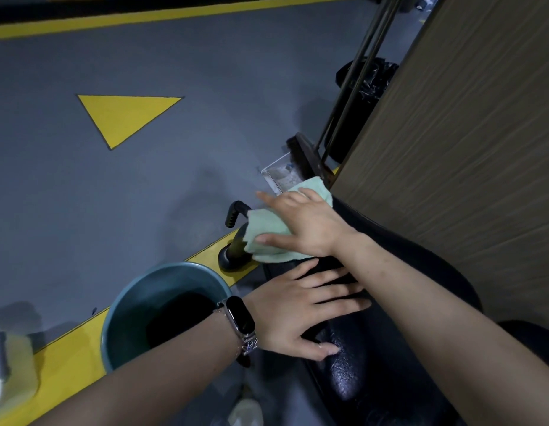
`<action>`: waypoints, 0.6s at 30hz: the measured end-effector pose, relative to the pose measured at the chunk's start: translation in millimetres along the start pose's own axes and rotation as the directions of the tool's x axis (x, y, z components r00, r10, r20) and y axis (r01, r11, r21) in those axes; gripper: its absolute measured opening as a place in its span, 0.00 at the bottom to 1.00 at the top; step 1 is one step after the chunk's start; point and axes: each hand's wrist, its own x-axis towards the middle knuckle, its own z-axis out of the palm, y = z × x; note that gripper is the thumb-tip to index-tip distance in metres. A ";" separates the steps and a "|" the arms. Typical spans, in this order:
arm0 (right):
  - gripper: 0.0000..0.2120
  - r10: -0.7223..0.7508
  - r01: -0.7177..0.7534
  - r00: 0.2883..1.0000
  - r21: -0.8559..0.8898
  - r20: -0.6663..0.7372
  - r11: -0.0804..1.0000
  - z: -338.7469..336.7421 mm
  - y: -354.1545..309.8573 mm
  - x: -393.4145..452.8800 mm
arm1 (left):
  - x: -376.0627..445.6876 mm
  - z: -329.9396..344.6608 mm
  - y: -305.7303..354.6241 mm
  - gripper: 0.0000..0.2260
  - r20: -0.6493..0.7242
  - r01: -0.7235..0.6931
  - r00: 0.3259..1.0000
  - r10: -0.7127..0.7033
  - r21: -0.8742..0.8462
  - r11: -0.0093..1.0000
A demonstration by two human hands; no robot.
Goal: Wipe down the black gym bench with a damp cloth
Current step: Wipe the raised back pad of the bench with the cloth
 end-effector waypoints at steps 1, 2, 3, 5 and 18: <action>0.43 0.015 -0.015 1.000 0.007 -0.013 1.000 -0.3 5.9 -4.5 | 0.2 -1.6 -0.7 0.31 0.018 0.000 1.000 0.000 -0.018 1.000; 0.42 0.032 -0.032 0.999 0.014 -0.022 0.999 -0.7 11.4 -9.7 | 0.2 -3.4 -1.3 0.30 0.029 -0.003 1.000 0.003 -0.028 1.000; 0.42 0.053 -0.053 0.998 0.022 -0.025 0.998 -1.1 16.3 -15.3 | 0.3 -5.2 -2.1 0.30 0.035 -0.006 0.999 0.007 -0.028 1.000; 0.43 0.103 -0.102 0.994 0.040 -0.023 0.994 -2.4 25.4 -28.2 | 0.6 -8.3 -3.1 0.29 0.051 -0.010 0.999 0.011 -0.019 1.000; 0.39 0.474 -0.477 0.879 0.093 0.050 0.874 -1.3 34.6 -185.2 | 6.5 -33.2 -38.2 0.28 0.094 0.115 0.989 -0.117 0.024 0.993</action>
